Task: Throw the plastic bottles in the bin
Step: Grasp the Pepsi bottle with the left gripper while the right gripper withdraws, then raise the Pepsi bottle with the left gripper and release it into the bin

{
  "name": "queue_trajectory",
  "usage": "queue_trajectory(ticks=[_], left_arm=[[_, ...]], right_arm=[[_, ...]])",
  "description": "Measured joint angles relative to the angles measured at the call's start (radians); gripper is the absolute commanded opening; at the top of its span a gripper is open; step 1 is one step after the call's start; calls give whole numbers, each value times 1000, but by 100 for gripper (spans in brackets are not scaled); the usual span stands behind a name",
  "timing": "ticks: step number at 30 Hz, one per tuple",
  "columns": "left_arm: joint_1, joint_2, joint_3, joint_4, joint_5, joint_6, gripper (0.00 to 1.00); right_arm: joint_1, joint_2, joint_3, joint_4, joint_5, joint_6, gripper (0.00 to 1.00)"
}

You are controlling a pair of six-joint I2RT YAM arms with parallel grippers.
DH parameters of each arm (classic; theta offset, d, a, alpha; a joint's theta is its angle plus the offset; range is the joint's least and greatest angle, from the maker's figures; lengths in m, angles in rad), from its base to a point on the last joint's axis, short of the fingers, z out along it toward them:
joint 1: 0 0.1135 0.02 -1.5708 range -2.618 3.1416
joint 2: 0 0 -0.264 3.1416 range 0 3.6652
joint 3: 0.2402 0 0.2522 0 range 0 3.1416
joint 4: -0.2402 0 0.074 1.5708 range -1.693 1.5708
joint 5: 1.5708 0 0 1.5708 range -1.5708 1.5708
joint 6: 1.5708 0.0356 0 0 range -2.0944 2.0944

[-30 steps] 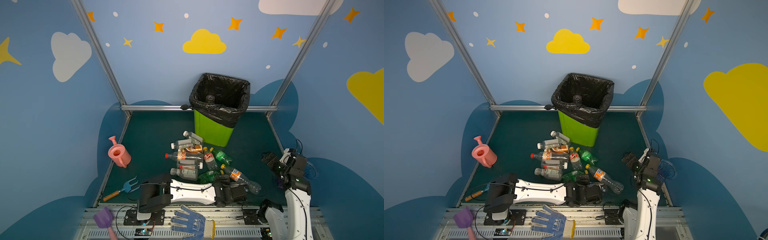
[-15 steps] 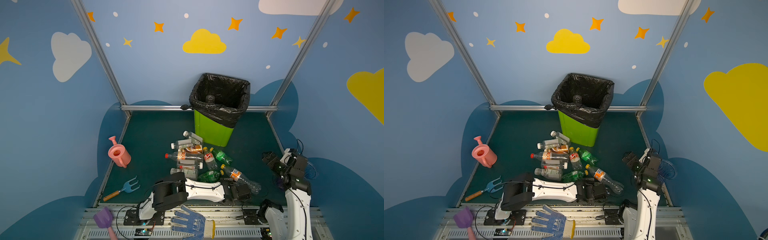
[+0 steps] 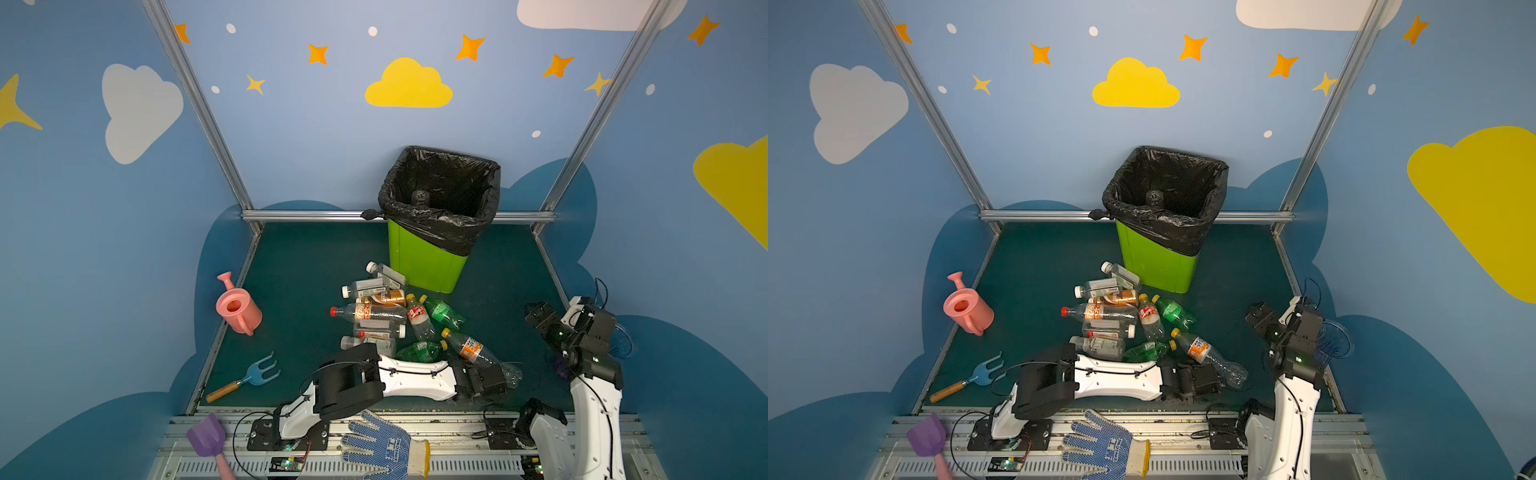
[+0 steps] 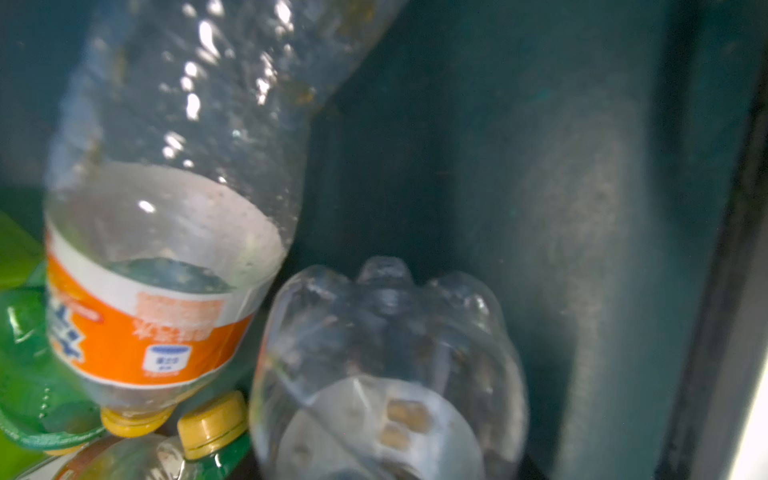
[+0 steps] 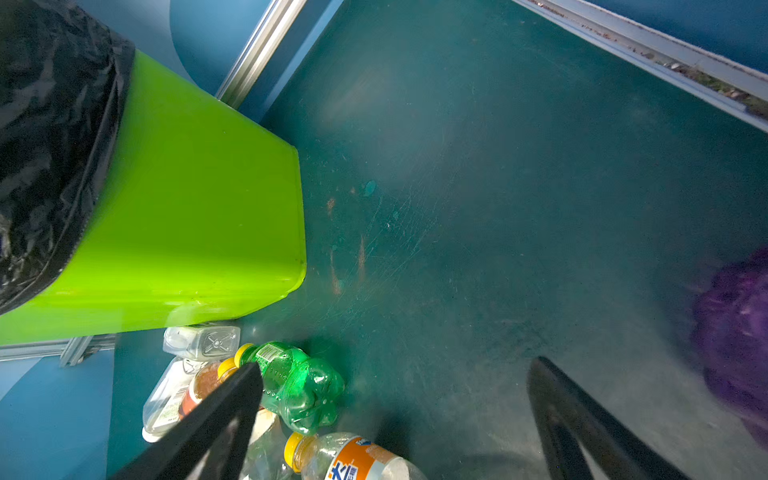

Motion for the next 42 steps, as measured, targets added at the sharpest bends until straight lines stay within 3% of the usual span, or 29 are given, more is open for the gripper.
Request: queue_trajectory(ticks=[12, 20, 25, 30, 34, 38, 42], left_arm=[[31, -71, -7, -25, 63, -73, 49], [125, -404, -12, 6, 4, -98, 49], [164, -607, 92, 42, -89, 15, 50], [183, -814, 195, 241, -74, 184, 52], [182, -977, 237, 446, 63, 261, 53], [189, -1036, 275, 630, 157, 289, 53], [379, -924, 353, 750, 232, 178, 55]], right_arm=[[-7, 1, 0, 3, -12, 4, 98], [-11, 16, 0, 32, -32, 14, 98], [-11, 37, -12, 77, -71, 43, 98], [-11, 62, -21, 121, -127, 58, 98], [-10, 66, -20, 143, -155, 68, 98], [-10, 66, -14, 143, -168, 72, 98], [-9, 51, 4, 138, -176, 75, 98]])
